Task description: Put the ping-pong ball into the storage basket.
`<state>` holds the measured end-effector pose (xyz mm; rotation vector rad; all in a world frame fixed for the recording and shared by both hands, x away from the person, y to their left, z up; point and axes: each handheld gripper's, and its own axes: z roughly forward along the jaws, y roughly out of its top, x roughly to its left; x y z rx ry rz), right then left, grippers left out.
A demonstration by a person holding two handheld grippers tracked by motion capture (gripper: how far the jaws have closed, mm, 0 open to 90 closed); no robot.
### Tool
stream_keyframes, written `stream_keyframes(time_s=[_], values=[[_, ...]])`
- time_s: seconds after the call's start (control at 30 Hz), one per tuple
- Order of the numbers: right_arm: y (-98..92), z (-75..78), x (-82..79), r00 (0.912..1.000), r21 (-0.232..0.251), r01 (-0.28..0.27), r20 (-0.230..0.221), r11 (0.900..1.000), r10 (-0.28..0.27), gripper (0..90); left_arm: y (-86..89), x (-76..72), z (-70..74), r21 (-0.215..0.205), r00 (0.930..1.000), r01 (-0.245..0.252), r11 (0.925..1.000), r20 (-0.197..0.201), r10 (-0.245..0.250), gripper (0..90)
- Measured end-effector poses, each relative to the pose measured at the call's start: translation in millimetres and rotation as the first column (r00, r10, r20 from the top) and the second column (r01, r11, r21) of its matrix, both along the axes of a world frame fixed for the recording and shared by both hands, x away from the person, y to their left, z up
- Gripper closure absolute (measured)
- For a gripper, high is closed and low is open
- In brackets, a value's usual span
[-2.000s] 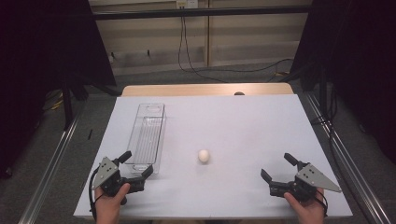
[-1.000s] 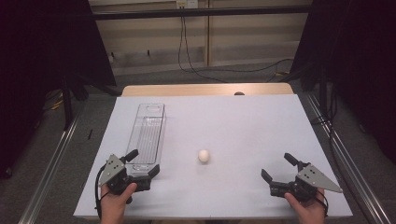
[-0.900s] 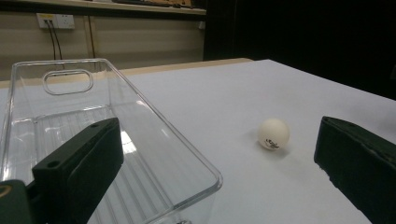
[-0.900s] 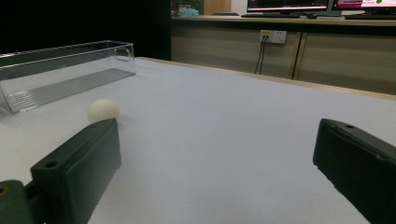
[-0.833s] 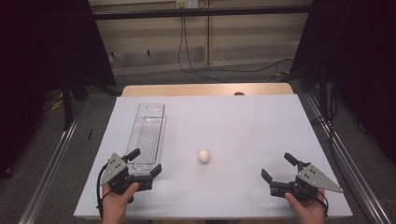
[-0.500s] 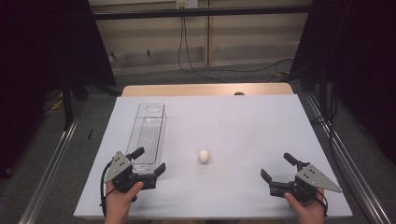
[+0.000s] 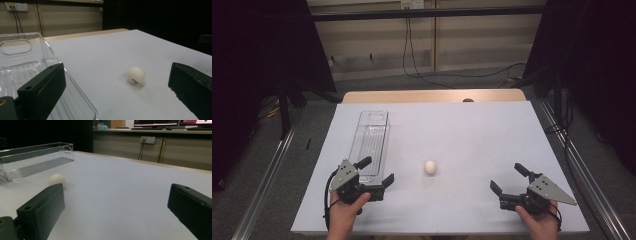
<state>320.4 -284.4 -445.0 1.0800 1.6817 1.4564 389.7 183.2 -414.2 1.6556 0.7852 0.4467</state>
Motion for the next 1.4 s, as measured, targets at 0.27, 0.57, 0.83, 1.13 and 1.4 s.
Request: stream_keyframes(time_s=[0.27, 0.57, 0.83, 1.13, 1.4], values=[[-1.2, 0.7, -1.0, 1.0, 0.005, 0.003, -0.001, 1.0, -0.003, 0.6, -10.9, 2.4, 2.5, -0.002, 0.9998, 0.017, 0.9998, 0.005, -0.017, 1.6], [-1.0, 0.9, -1.3, 1.0, 0.006, 0.0, -0.003, 1.0, 0.0, 0.6, -17.5, 4.3, 3.0, 0.019, 0.9999, 0.017, 0.9997, 0.002, -0.017, 1.6], [-0.5, 1.0, -1.3, 1.0, 0.005, 0.002, 0.003, 1.0, -0.002, 0.8, -21.5, 5.3, 4.0, 0.011, 0.9997, 0.022, 0.9997, -0.006, -0.022, 1.6], [-0.8, 1.1, -1.4, 1.0, 0.007, -0.003, 0.003, 1.0, 0.003, 0.8, -30.3, 8.4, 5.9, 0.013, 0.9995, 0.032, 0.9994, -0.002, -0.032, 1.6], [-1.1, 1.6, -2.0, 1.0, 0.008, -0.004, 0.004, 1.0, 0.004, 1.1, -36.2, 11.5, 5.4, 0.026, 0.999, 0.044, 0.9987, -0.007, -0.044, 1.7]])
